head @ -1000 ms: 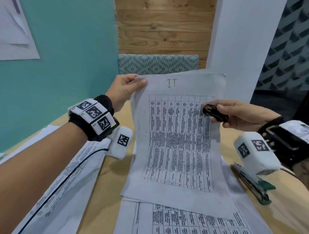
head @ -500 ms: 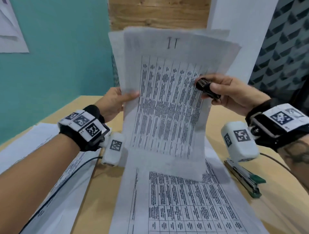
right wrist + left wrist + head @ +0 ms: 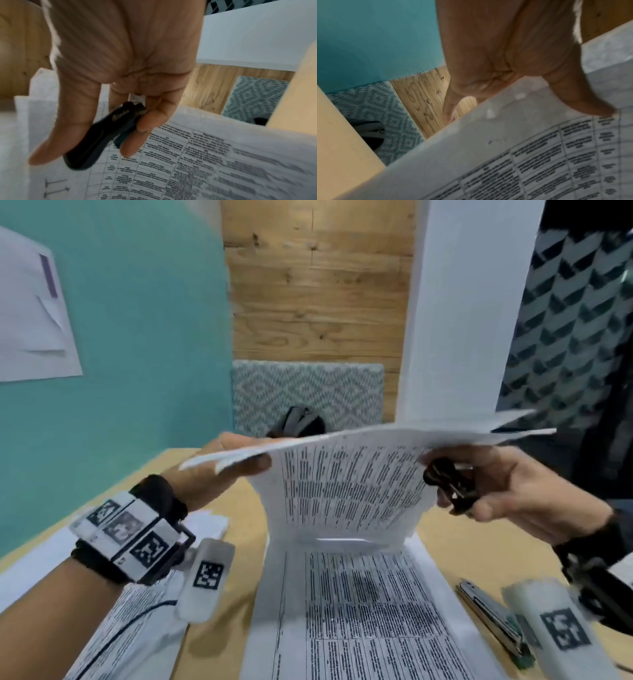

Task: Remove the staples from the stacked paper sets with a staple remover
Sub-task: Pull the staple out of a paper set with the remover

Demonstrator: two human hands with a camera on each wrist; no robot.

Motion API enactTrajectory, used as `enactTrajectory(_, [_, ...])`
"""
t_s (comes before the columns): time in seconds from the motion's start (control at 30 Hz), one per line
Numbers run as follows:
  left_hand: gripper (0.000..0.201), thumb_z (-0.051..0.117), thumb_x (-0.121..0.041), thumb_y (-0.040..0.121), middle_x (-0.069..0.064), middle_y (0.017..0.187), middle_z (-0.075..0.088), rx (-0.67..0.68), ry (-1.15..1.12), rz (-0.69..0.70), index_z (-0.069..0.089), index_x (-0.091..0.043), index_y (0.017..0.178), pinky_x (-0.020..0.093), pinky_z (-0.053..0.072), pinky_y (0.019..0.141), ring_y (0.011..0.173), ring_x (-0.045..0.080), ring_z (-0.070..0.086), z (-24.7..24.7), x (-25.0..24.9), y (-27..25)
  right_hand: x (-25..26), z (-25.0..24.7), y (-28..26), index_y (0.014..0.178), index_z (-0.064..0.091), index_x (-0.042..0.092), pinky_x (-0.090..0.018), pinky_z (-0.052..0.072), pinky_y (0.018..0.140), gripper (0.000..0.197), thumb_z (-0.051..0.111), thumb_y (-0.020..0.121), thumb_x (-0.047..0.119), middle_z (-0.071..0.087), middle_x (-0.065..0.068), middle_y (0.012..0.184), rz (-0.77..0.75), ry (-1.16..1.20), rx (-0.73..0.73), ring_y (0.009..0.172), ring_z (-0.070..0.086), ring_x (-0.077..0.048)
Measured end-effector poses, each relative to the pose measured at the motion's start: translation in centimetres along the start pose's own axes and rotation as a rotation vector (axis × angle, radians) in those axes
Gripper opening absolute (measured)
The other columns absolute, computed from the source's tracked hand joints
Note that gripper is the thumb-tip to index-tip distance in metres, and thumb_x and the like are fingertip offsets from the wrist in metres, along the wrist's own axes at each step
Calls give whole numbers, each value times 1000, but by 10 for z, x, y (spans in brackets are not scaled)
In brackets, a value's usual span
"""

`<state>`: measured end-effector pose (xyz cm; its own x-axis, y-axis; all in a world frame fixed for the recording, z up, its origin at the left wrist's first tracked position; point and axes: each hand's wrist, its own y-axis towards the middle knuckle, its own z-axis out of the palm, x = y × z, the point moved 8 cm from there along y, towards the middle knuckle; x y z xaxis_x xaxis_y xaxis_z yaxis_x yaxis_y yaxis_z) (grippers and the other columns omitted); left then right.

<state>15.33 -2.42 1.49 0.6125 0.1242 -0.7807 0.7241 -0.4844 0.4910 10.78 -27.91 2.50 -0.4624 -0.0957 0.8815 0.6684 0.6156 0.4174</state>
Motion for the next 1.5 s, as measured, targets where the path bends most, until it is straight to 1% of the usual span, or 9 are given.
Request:
enactTrajectory(0.17, [60,50,-95,38,-25,62,63,-31,294,-78,67,-41,60,12,42,60,59,-8,53,2,4,-23,-25,6,-21,96,75,23,-20,51,59,76,95,25,38,72,-2,89,183,34,24,70,65,-13])
enactTrajectory(0.27, [33,56,-74,68,-27,83,68,185,166,-88,70,-50,85,7,42,71,77,-11,59,26,-11,-30,-18,16,-24,101,73,28,-20,52,65,69,94,36,38,71,6,99,201,-32,147,80,65,-10])
enactTrajectory(0.37, [48,55,-3,85,-14,133,54,262,16,-114,46,0,133,16,38,99,122,5,51,18,-4,-37,-12,24,-27,123,60,30,-21,51,73,76,89,53,33,64,12,116,185,-94,234,94,62,-8])
enactTrajectory(0.47, [75,82,-61,50,1,120,64,205,65,-213,69,-21,112,32,44,99,112,19,60,14,0,-50,-16,23,-27,115,65,27,-21,52,64,70,90,50,33,70,6,98,224,28,191,77,63,-5])
enactTrajectory(0.57, [23,73,-45,75,-21,80,71,-57,107,-162,65,-57,56,15,51,80,80,-1,68,2,-18,-34,-19,7,-22,105,72,20,-23,44,56,75,92,37,43,69,-1,89,206,-48,23,66,61,-10])
enactTrajectory(0.67, [33,61,-60,74,-22,106,67,106,-100,99,66,-49,104,17,48,88,103,-1,62,25,-72,-30,-15,4,-16,105,72,24,-22,38,53,78,91,34,49,68,-3,86,211,-145,-47,63,56,-13])
enactTrajectory(0.8, [26,54,-44,61,-16,79,73,-20,-278,87,76,-37,73,10,51,65,77,-4,68,21,-86,-11,-2,2,-10,105,72,23,-29,42,64,78,92,33,45,67,-15,93,158,-152,-73,66,58,-15])
enactTrajectory(1.27, [37,70,-30,70,14,93,73,-177,-451,-498,72,-2,93,30,58,65,74,19,71,5,3,-4,-25,-4,-8,94,73,2,-15,42,33,79,96,26,35,66,-12,82,382,303,-240,47,51,-8])
enactTrajectory(1.5, [68,84,-45,33,3,85,69,-191,21,-435,68,-26,97,25,45,67,76,9,64,-9,3,-5,-49,6,-24,92,72,-6,-16,44,33,84,97,19,28,67,-13,83,527,388,-313,46,55,-10])
